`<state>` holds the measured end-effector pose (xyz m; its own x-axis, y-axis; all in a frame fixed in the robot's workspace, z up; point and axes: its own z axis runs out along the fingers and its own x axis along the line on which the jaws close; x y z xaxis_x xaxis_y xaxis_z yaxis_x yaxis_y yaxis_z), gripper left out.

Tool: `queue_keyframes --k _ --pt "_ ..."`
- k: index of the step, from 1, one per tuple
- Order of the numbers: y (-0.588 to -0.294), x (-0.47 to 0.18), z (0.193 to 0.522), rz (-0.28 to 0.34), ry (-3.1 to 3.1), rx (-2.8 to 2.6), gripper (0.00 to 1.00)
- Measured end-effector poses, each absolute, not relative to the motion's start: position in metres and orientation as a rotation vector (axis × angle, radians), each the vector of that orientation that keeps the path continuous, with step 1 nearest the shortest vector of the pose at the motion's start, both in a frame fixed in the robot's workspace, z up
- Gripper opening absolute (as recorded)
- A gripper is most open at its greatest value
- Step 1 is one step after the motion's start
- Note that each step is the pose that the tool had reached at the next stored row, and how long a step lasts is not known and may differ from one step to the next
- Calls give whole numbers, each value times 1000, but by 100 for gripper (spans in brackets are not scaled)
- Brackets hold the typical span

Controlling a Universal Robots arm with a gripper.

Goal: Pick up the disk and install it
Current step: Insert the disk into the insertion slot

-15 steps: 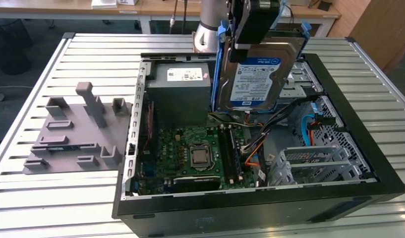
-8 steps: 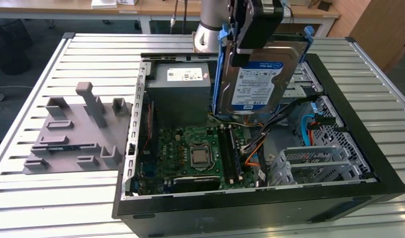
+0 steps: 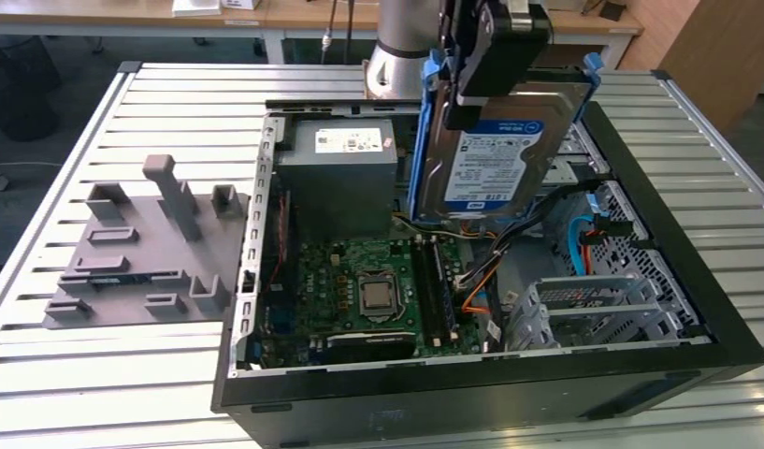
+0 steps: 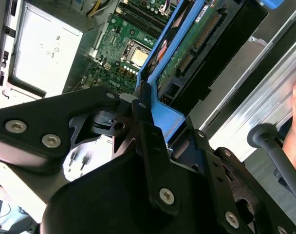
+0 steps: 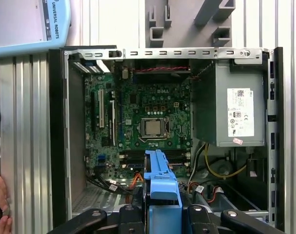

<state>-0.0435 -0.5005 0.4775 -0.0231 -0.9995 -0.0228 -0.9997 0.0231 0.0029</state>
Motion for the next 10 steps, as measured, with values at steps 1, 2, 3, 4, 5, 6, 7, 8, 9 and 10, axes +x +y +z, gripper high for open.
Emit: queue_keyframes --k 1,2,3,4,5,6,7,8,9,10 --pt "-502 -43 477 28 2237 -2186 36" --pt "-503 -43 477 28 2237 -2185 36" --pt "-505 -43 477 28 2237 -2186 36" --pt "-506 -43 477 28 2237 -2186 36" --pt "-507 -43 477 28 2237 -2186 36" --pt "-509 -43 476 28 2237 -2186 36" --pt "-510 -43 476 28 2237 -2186 36" --pt "-510 -43 476 28 2237 -2186 36" --pt "-511 -43 476 28 2237 -2185 36" --pt "-511 -43 476 28 2237 -2185 36"
